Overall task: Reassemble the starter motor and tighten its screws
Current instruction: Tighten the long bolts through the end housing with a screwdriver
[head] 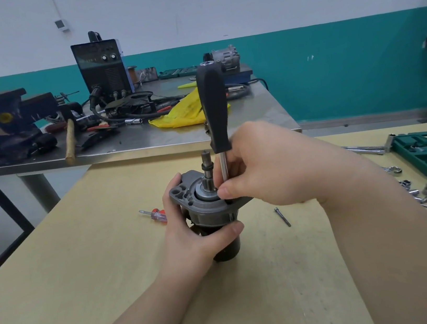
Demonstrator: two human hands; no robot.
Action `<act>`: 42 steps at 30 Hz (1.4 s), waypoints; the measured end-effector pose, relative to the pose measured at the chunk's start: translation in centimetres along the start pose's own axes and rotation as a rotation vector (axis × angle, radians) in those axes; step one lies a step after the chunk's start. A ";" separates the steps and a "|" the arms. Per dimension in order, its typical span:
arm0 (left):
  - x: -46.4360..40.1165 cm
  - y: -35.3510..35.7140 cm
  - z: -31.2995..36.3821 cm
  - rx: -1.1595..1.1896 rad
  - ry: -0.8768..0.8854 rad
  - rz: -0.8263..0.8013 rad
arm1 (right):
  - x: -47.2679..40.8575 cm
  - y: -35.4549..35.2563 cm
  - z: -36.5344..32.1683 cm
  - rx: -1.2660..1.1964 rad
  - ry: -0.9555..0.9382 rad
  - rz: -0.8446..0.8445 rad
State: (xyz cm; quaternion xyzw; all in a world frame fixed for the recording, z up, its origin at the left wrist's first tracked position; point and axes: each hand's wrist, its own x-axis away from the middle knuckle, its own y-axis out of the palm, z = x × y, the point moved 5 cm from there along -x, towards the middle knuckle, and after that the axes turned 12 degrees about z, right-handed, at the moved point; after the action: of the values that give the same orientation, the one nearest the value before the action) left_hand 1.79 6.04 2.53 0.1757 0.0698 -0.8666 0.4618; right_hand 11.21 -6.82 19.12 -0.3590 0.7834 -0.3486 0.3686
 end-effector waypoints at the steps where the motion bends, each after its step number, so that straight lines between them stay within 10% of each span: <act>1: 0.0 0.0 -0.1 0.000 0.002 0.003 | 0.0 -0.1 -0.1 -0.006 -0.001 0.010; 15: -0.1 0.3 1.0 -0.055 0.142 -0.105 | -1.9 -2.0 4.3 -0.461 0.335 0.395; 27: -0.4 0.2 1.5 0.031 0.060 -0.351 | -3.0 3.7 4.7 -0.546 0.235 0.396; 42: -1.0 0.4 0.5 -0.071 0.128 -0.152 | -3.1 5.3 4.7 -0.434 0.332 0.234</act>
State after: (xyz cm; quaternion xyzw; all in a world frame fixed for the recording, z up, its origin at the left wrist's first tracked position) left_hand 2.49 6.45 3.36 0.2086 0.1430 -0.8830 0.3953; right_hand 14.98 -2.96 13.58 -0.2745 0.9254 -0.1819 0.1878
